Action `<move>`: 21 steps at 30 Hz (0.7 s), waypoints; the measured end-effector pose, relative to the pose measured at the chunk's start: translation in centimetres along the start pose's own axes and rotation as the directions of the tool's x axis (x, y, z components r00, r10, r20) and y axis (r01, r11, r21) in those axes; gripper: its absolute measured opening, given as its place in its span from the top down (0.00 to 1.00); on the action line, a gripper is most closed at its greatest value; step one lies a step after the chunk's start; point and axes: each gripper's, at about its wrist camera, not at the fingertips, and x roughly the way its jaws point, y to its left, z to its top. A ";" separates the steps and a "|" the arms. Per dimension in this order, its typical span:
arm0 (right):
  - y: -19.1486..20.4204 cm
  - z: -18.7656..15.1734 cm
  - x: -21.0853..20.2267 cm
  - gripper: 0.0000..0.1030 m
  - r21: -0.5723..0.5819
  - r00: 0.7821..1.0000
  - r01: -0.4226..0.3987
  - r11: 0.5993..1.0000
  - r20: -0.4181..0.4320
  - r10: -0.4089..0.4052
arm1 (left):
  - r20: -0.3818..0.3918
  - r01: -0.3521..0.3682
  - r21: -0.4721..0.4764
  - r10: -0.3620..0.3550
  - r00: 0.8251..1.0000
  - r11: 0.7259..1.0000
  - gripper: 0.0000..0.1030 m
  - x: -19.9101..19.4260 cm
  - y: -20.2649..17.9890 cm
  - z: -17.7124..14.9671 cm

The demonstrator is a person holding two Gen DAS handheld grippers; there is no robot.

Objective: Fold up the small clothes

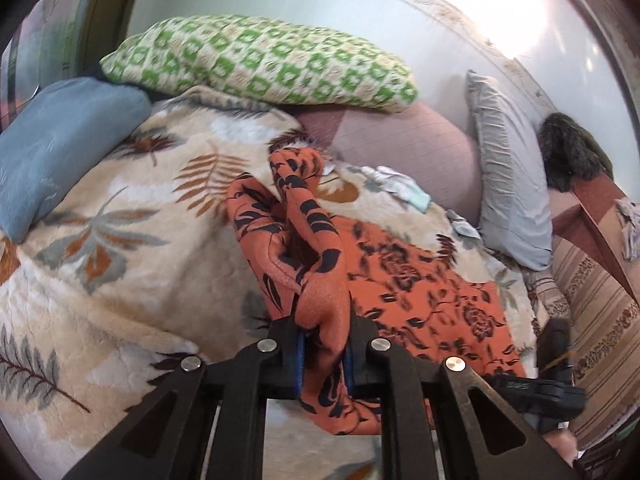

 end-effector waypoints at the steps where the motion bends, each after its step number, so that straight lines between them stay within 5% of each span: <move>1: -0.2 0.2 -0.2 0.86 0.013 1.000 -0.016 1.000 0.004 0.016 | 0.005 0.012 0.008 -0.012 1.000 1.000 0.86 -0.2 -0.8 0.2; 13: -6.3 2.1 -11.6 0.87 0.142 0.952 -0.135 0.981 0.294 0.089 | -0.063 0.105 0.215 -0.094 0.994 0.971 0.86 1.1 -16.3 -0.5; 21: -13.7 3.2 -17.5 0.87 0.289 0.899 -0.220 0.932 0.431 0.078 | -0.225 0.227 0.316 -0.159 0.961 0.921 0.86 8.4 -28.2 -7.0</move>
